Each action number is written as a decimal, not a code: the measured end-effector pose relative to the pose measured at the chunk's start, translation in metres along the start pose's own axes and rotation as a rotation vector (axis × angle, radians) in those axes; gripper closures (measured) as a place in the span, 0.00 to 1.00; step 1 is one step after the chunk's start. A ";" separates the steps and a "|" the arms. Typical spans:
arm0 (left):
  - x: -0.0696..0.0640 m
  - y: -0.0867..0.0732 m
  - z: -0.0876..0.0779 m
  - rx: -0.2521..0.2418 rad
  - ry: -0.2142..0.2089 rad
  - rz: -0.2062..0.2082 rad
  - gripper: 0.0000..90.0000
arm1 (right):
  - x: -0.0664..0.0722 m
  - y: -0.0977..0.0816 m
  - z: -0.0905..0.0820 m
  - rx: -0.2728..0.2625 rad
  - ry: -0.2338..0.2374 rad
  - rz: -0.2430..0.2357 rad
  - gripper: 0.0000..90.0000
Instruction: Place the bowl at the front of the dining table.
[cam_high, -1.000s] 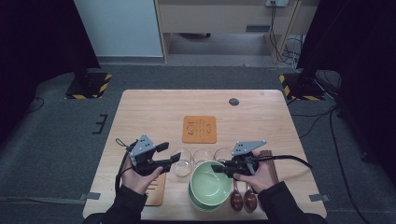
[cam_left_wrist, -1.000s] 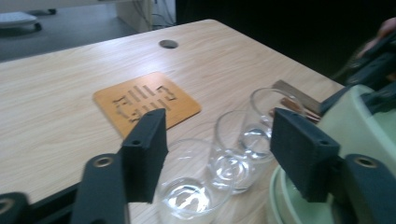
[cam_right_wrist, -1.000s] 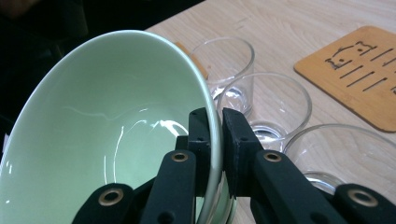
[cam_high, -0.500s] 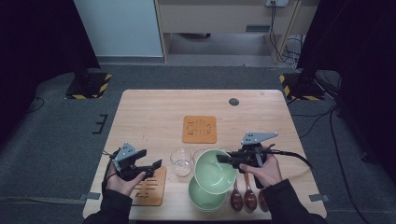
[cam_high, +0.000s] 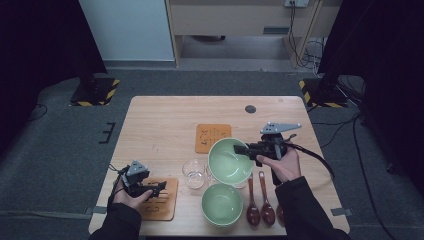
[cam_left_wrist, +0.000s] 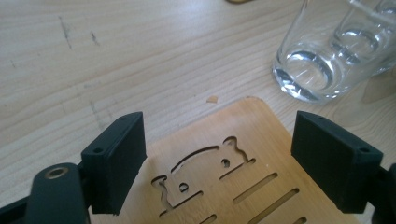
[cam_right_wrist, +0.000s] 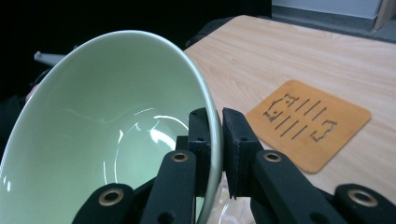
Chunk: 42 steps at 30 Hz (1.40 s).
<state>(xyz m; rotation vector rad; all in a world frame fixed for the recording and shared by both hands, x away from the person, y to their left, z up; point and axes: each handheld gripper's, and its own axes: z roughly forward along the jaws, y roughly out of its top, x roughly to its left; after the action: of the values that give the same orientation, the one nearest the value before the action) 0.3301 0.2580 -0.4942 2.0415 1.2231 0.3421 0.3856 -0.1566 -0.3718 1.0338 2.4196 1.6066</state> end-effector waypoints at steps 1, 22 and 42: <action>0.000 0.000 0.001 0.004 0.000 -0.004 0.19 | -0.001 0.005 0.003 -0.002 -0.004 -0.001 0.92; 0.001 -0.001 0.007 0.063 -0.014 -0.003 0.17 | -0.055 0.051 0.053 0.021 -0.145 0.100 0.92; 0.002 0.000 0.007 0.061 -0.023 -0.001 0.17 | -0.097 0.060 0.115 0.117 -0.219 0.167 0.92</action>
<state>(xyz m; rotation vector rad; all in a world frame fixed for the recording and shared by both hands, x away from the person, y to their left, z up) 0.3353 0.2565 -0.4995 2.0909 1.2345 0.2834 0.5354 -0.1054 -0.4035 1.3844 2.3577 1.3242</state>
